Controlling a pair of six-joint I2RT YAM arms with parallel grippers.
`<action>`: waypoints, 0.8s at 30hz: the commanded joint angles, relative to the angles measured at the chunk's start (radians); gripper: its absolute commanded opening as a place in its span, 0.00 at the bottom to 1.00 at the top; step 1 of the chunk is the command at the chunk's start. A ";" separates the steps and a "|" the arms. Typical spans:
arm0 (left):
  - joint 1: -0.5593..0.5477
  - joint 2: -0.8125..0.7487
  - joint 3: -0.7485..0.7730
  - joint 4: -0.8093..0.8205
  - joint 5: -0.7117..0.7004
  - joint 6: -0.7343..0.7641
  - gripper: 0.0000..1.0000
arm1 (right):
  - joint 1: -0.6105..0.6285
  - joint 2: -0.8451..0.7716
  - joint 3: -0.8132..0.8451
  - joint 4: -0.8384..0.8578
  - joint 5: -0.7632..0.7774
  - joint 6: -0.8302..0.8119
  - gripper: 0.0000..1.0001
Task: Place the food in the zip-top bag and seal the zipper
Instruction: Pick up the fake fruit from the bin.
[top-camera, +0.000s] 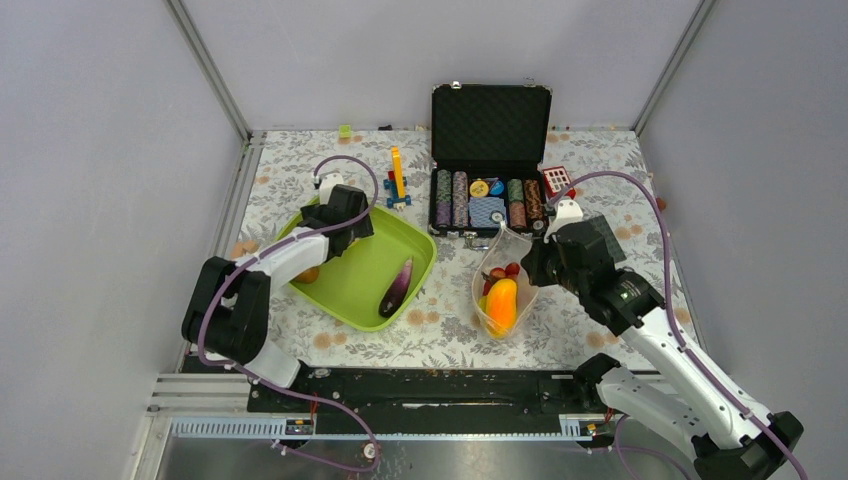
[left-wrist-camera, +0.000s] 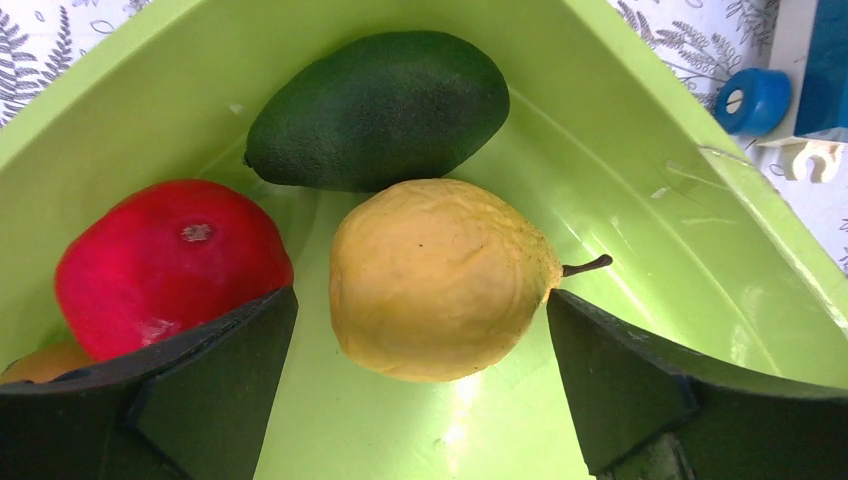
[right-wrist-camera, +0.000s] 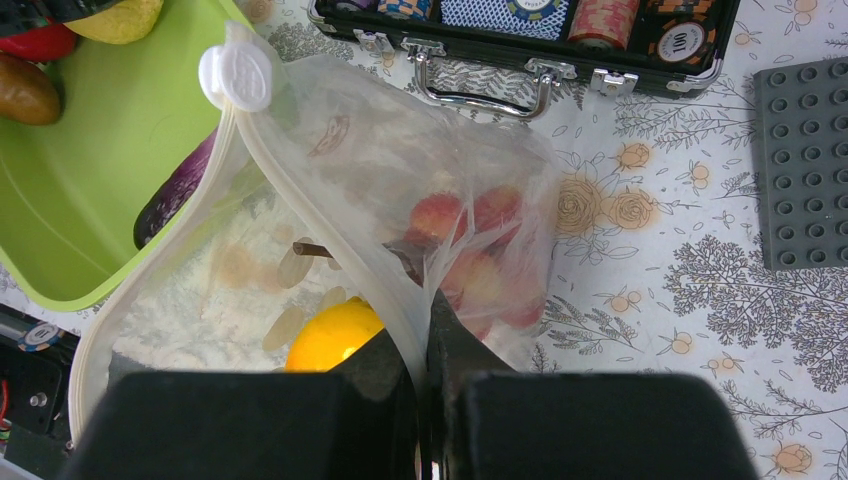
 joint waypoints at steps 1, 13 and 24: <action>0.008 0.033 0.059 0.037 0.019 -0.018 0.99 | 0.004 -0.029 -0.007 0.046 -0.009 0.011 0.02; 0.009 0.074 0.064 0.046 0.074 -0.046 0.95 | 0.004 -0.052 -0.020 0.049 -0.006 0.017 0.02; 0.010 0.053 0.056 0.032 0.115 -0.059 0.52 | 0.004 -0.065 -0.025 0.049 -0.014 0.022 0.03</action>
